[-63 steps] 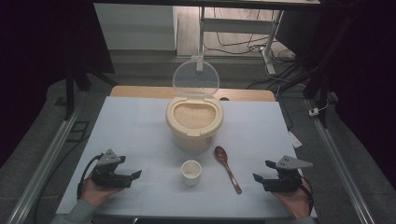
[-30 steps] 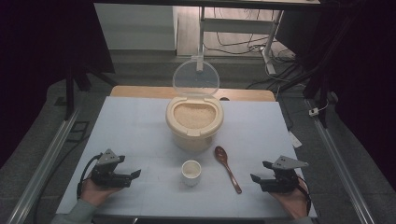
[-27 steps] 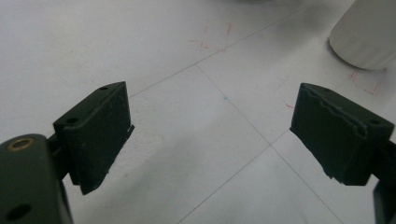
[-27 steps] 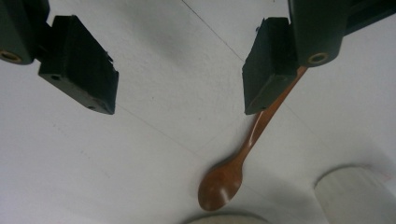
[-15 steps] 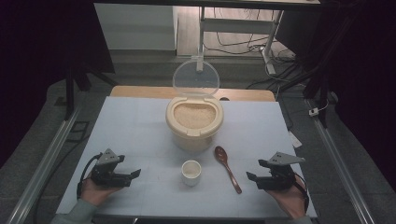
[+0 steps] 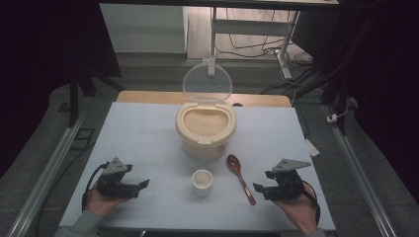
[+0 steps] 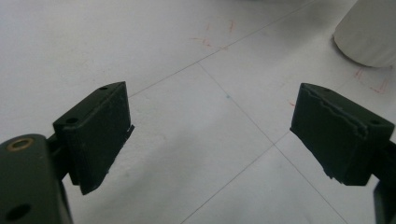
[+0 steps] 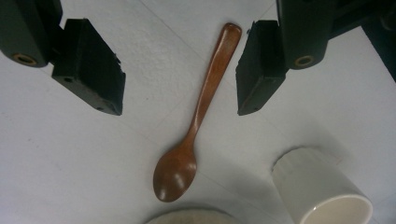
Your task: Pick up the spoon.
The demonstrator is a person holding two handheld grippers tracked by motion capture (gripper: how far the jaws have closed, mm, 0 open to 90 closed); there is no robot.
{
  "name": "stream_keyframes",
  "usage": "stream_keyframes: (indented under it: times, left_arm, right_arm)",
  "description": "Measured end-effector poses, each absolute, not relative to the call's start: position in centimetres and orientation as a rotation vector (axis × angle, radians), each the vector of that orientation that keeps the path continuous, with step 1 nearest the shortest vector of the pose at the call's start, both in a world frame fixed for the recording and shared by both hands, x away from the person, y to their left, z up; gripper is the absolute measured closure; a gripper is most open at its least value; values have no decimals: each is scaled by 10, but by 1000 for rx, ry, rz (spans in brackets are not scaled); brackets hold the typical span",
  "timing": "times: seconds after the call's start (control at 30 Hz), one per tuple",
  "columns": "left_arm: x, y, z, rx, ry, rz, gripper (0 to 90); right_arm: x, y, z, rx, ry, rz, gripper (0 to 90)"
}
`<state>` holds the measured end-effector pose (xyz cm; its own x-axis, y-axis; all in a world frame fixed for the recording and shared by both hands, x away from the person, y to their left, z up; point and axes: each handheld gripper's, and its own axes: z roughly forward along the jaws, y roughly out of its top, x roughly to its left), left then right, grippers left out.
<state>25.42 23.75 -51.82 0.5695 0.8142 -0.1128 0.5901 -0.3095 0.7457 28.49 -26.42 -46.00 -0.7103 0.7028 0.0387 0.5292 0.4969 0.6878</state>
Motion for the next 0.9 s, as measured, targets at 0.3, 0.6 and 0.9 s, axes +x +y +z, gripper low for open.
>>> stream_keyframes:
  times: [0.3,0.6,0.9]
  left_arm:
    - [255,237,-519,2031,1114,361,120]
    - [255,235,-520,2048,1113,359,120]
    - [255,235,-521,2052,1113,363,121]
  right_arm:
    - [287,-242,-459,1093,2552,895,345]
    - [298,-221,-469,1162,2642,720,375]
    - [304,-206,-478,1185,2669,645,443]
